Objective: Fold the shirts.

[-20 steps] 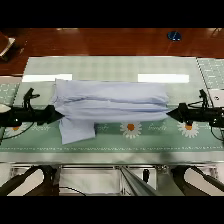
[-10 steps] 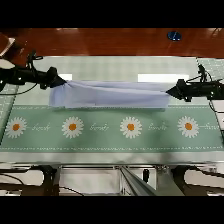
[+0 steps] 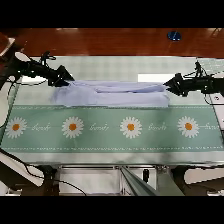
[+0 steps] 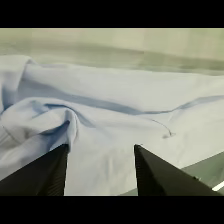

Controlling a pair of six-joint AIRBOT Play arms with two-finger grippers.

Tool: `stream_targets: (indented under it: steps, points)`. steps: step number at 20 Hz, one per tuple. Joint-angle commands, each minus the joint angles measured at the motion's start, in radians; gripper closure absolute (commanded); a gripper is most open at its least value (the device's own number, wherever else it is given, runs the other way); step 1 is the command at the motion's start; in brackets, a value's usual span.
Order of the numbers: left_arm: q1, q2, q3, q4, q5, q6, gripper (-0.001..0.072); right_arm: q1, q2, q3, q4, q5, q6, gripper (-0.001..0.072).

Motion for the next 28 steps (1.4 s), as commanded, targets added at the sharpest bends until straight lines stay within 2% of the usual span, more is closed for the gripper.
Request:
stream_targets:
  steps: [1, 3, 5, 7, 10, 12, 16, 17, 18, 19, 20, 21, 22, 24, 25, 28]
  points:
    - [0.029, 0.020, 0.045, 0.264, -0.089, -0.067, 0.0200, -0.058, -0.004, 0.039, -0.034, 0.081, -0.010, 0.0295]
    - [0.085, 0.114, 0.035, 0.495, -0.076, -0.122, 0.0200, -0.137, 0.030, 0.054, -0.137, 0.154, 0.026, 0.0295]
    - [0.144, 0.221, -0.029, 0.524, -0.018, -0.122, 0.0200, -0.177, 0.058, 0.024, -0.263, 0.156, 0.086, 0.0296]
    - [0.159, 0.362, -0.216, 0.435, 0.127, -0.111, 0.0200, -0.173, 0.053, -0.040, -0.252, 0.106, 0.099, 0.0295]
    - [0.112, 0.576, -0.538, 0.235, 0.370, -0.028, 0.0200, -0.118, 0.010, -0.073, -0.152, 0.051, 0.084, 0.0296]
    - [0.062, 0.659, -0.660, 0.146, 0.403, 0.023, 0.0200, -0.073, -0.026, -0.069, -0.122, 0.023, 0.085, 0.0302]
    - [-0.048, 0.674, -0.686, 0.093, 0.391, 0.026, 0.0200, 0.036, -0.084, -0.029, -0.092, 0.020, 0.087, 0.0305]
    - [-0.077, 0.670, -0.686, 0.084, 0.406, 0.026, 0.0200, 0.062, -0.090, -0.020, -0.092, 0.025, 0.087, 0.0326]
    - [-0.103, 0.666, -0.686, 0.075, 0.420, 0.026, 0.0201, 0.081, -0.087, -0.010, -0.093, 0.036, 0.084, 0.0488]
    - [-0.130, 0.663, -0.686, 0.061, 0.433, 0.026, 0.0205, 0.088, -0.075, 0.005, -0.090, 0.066, 0.047, 0.0691]
    - [-0.152, 0.662, -0.686, 0.051, 0.437, 0.026, 0.0278, 0.088, -0.050, 0.016, -0.087, 0.099, 0.017, 0.0691]
    - [-0.170, 0.662, -0.686, 0.047, 0.437, 0.026, 0.0578, 0.079, -0.013, 0.019, -0.101, 0.125, 0.013, 0.0691]
    - [-0.191, 0.662, -0.686, 0.046, 0.445, 0.029, 0.0679, 0.071, 0.041, 0.018, -0.148, 0.151, 0.013, 0.0691]
    - [-0.246, 0.660, -0.687, 0.032, 0.489, 0.025, 0.0686, 0.080, 0.175, -0.028, -0.334, 0.201, 0.035, 0.0691]
    - [-0.292, 0.652, -0.686, 0.015, 0.536, 0.025, 0.0686, 0.089, 0.255, -0.077, -0.369, 0.187, 0.055, 0.0691]
    - [-0.457, 0.573, -0.647, 0.002, 0.631, 0.017, 0.0688, 0.089, 0.528, -0.218, -0.326, 0.130, 0.062, 0.0691]
